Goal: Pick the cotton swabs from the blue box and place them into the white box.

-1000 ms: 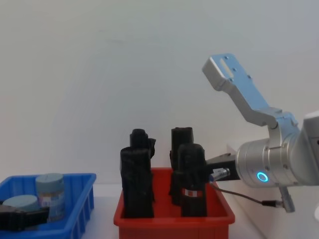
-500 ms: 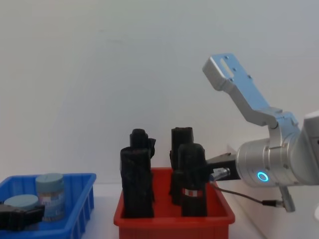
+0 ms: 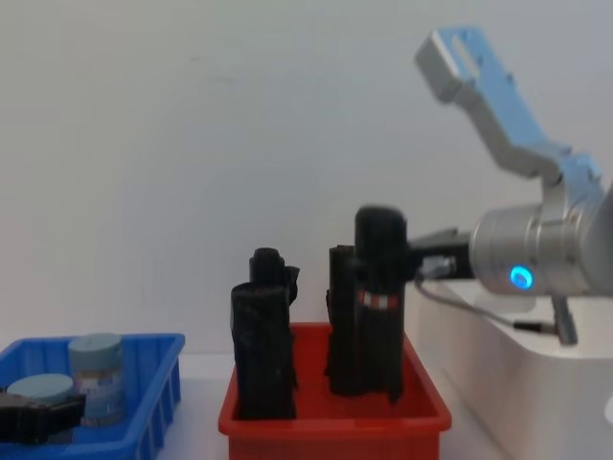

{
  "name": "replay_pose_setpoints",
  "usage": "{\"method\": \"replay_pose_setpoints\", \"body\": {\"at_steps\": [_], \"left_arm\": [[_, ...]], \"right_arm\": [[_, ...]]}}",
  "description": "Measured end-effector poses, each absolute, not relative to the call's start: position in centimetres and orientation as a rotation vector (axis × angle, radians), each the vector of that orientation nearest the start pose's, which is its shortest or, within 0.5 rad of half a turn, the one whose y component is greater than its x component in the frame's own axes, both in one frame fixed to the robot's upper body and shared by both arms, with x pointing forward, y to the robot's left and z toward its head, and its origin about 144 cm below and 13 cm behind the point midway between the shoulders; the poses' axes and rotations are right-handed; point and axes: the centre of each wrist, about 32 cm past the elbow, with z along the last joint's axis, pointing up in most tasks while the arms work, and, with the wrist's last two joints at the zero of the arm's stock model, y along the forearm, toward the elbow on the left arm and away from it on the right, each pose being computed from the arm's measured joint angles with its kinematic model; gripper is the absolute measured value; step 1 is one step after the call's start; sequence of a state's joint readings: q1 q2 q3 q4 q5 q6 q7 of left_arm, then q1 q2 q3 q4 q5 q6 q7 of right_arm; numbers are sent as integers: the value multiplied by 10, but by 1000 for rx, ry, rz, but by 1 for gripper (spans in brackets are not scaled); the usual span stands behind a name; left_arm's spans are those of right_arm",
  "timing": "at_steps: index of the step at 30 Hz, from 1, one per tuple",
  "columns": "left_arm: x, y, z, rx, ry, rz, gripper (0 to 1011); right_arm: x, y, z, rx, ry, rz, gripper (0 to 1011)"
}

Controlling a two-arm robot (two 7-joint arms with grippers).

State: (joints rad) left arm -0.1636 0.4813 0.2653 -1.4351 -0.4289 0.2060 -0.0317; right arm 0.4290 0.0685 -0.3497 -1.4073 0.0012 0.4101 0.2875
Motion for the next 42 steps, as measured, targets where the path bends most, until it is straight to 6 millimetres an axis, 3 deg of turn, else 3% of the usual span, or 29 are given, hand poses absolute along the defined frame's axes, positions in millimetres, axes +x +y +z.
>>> {"method": "replay_pose_setpoints", "body": {"at_steps": [13, 21, 28, 42], "left_arm": [[495, 310, 1153, 290, 137, 1363, 669], [495, 308, 1163, 286, 88, 1365, 668], [496, 304, 1183, 282, 5, 1346, 669], [512, 282, 1243, 301, -173, 1201, 668]], "right_arm": [[544, -159, 1274, -179, -150, -1111, 358], [535, -172, 1286, -171, -229, -1210, 358], [528, -184, 1289, -192, -273, -1306, 358], [523, -206, 1281, -272, -214, -1454, 358]]}}
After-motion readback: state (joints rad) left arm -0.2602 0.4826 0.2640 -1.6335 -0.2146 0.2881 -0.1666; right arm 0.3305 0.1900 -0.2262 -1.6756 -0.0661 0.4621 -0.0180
